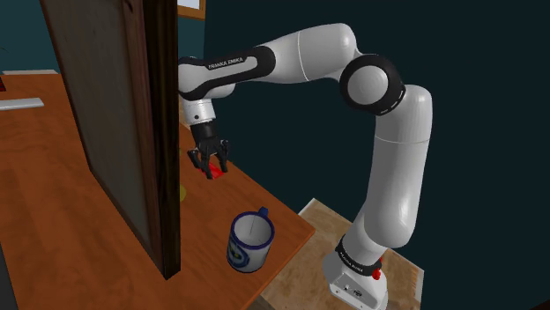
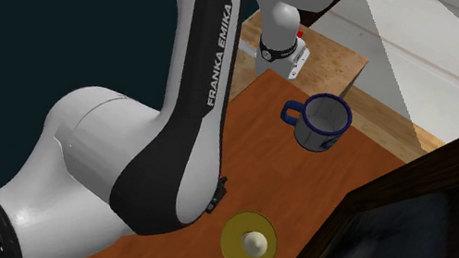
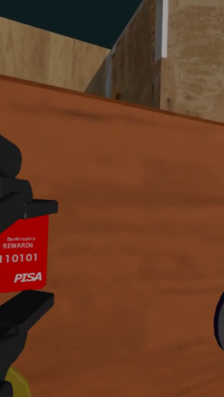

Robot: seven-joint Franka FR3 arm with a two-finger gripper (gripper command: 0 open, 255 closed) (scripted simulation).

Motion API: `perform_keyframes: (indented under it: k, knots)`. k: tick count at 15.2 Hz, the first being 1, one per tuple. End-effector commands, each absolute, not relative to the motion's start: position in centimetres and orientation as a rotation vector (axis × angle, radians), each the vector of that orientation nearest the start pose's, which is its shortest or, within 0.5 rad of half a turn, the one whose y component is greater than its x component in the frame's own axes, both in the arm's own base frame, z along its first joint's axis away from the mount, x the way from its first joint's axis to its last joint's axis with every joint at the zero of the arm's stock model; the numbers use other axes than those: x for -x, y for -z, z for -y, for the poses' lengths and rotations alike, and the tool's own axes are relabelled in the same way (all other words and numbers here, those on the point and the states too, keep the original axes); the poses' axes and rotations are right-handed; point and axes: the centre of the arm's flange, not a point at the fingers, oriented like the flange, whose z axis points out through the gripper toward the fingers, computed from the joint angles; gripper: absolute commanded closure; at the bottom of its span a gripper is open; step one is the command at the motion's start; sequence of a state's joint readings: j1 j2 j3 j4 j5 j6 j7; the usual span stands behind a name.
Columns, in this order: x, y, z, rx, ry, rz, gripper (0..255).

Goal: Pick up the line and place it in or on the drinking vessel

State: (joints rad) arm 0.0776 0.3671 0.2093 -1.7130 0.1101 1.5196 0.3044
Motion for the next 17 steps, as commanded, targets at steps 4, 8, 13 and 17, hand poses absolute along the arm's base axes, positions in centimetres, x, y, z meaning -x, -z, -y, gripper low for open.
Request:
perform_keyframes:
  k: [4,8,13,17]
  knots:
    - [-55.9,-37.9,-16.8,2.994,-0.898,-0.052,255]
    - [-55.9,-40.0,-16.8,2.994,-0.898,-0.052,255]
    - [-55.9,-42.6,-16.8,2.994,-0.898,-0.052,255]
    - [-55.9,-44.7,-16.8,2.994,-0.898,-0.052,255]
